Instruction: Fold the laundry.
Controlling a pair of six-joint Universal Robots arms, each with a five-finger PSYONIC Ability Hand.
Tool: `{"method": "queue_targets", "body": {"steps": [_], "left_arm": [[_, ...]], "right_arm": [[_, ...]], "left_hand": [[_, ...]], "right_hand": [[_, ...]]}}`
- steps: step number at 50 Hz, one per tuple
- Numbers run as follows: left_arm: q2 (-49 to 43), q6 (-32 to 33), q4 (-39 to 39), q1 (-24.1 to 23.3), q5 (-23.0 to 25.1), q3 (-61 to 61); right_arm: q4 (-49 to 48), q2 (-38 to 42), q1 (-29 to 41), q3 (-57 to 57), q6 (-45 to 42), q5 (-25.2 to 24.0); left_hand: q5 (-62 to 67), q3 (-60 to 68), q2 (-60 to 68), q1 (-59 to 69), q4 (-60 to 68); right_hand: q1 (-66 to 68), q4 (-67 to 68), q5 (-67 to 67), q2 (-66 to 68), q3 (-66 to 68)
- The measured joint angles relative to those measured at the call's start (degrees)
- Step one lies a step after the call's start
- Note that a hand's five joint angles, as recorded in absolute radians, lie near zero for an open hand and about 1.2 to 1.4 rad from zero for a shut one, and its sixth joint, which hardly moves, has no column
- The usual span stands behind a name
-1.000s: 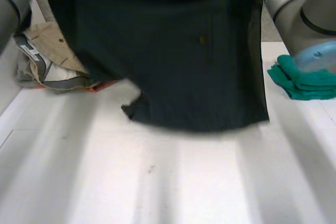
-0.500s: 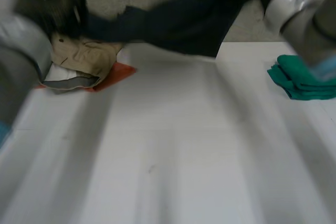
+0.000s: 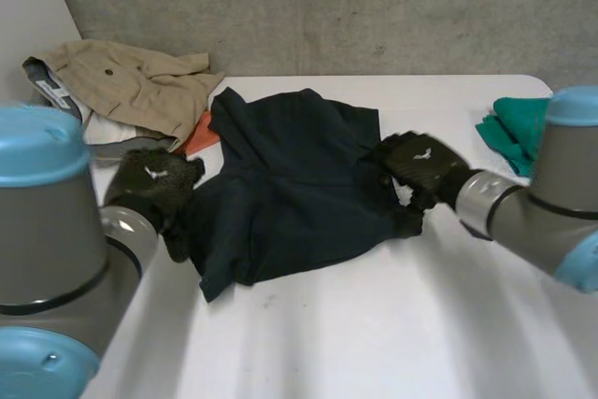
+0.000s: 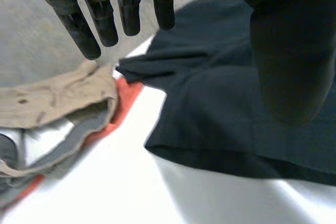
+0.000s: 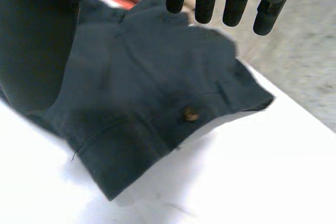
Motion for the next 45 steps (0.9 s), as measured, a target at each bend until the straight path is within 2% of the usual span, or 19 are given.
{"method": "queue_targets", "body": {"steps": [5,9,13,17,24,30,31,32,33,37,39,40,42,45], "left_arm": [[2.1,0.4,-0.4,1.9,3.2,-0.1],[2.1,-0.7,-2.0,3.6,8.5,0.1],[0.5,-2.8,-4.2,4.2,12.8,0.9],[-2.3,-4.9,-6.1,3.6,14.6,1.9],[-7.3,-6.5,-8.4,1.7,12.8,3.2],[-11.0,-5.5,-8.3,1.2,9.5,4.3],[-11.8,-4.9,-7.8,1.2,8.8,4.5],[-12.3,-4.4,-7.5,1.3,8.5,4.7],[-12.8,-3.9,-7.0,1.4,8.1,4.9],[-14.6,-1.2,-4.7,1.8,7.3,5.4],[-15.3,0.2,-3.5,2.0,7.2,5.5],[-15.6,0.9,-2.8,2.1,7.2,5.5],[-16.1,2.0,-2.0,2.3,7.2,5.6],[-16.5,3.3,-1.2,2.5,7.1,5.5]], "right_arm": [[0.1,-7.0,-2.9,5.0,3.2,0.7],[0.2,-11.6,-5.1,9.7,3.6,1.3],[0.6,-13.7,-6.2,13.8,2.6,1.5],[0.8,-14.1,-6.7,17.1,1.1,1.2],[-2.1,-13.4,-6.6,21.4,-0.5,-1.0],[-10.0,-11.7,-5.0,24.4,0.9,-2.8],[-12.4,-11.1,-4.4,24.9,1.4,-2.8],[-14.1,-10.6,-3.9,25.3,1.7,-2.7],[-15.8,-10.1,-3.4,25.5,1.9,-2.6],[-21.5,-7.6,-1.2,25.4,2.4,-0.9],[-23.7,-6.1,-0.1,24.8,2.4,0.4],[-24.7,-5.2,0.4,24.3,2.3,1.1],[-25.8,-3.7,1.3,23.5,2.1,2.5],[-26.9,-1.3,2.6,21.7,1.6,4.9]], "left_hand": [[0.6,0.1,0.2,0.2,0.3],[7.1,5.9,6.1,6.1,6.6],[10.5,9.4,9.3,8.9,10.0],[10.7,9.5,9.3,8.9,10.1],[9.2,9.2,8.9,8.7,8.9],[12.0,11.4,11.1,11.0,11.5],[19.0,18.1,17.8,18.4,18.6],[20.9,20.7,20.4,21.3,20.6],[29.5,29.0,29.7,30.7,29.6],[45.9,45.5,46.1,44.4,46.2],[45.9,45.5,46.1,44.4,46.2],[51.3,52.4,52.3,47.5,53.1],[51.3,52.6,52.4,47.5,53.4],[51.3,52.7,52.4,47.5,53.5]], "right_hand": [[0.4,0.5,0.4,0.5,0.5],[7.9,8.4,8.1,8.9,8.8],[16.9,17.4,16.9,17.5,17.5],[23.7,24.5,23.7,24.7,24.6],[23.7,24.5,23.6,24.6,24.6],[20.6,21.1,19.0,21.1,21.0],[20.5,20.8,18.7,21.1,21.0],[20.5,20.8,18.7,21.1,21.0],[20.5,20.8,18.7,21.1,21.0],[20.5,20.8,18.5,21.1,21.0],[20.5,20.8,18.5,21.1,21.0],[20.5,20.8,18.5,21.1,21.0],[21.3,21.7,20.2,22.0,21.9],[32.9,33.4,31.5,33.9,33.7]]}}
